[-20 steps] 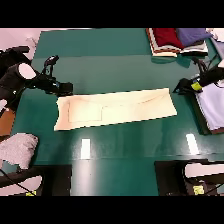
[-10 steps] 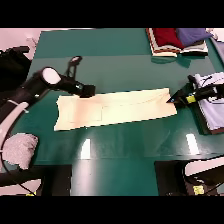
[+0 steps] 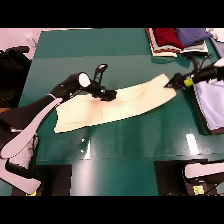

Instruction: Fold the shirts.

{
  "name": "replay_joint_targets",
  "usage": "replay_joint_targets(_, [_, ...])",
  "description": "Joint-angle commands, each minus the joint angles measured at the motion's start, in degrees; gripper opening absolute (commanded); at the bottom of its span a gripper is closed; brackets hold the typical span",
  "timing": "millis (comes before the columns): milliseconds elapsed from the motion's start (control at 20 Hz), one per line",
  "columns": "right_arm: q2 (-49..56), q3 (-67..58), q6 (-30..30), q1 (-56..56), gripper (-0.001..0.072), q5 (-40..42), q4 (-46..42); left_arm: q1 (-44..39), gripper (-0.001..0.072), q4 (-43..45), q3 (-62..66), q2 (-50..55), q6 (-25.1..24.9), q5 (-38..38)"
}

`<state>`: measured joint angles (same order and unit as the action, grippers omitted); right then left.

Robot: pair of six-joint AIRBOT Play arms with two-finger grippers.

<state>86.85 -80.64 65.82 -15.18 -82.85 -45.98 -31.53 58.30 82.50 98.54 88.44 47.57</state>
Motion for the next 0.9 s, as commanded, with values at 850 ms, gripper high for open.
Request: replay_joint_targets(850, [-6.62, -14.21, 9.53, 37.35, 0.0016, 14.05, 11.96, 16.57, 0.0029, 8.11, 13.55, -9.31, -0.15, 8.76])
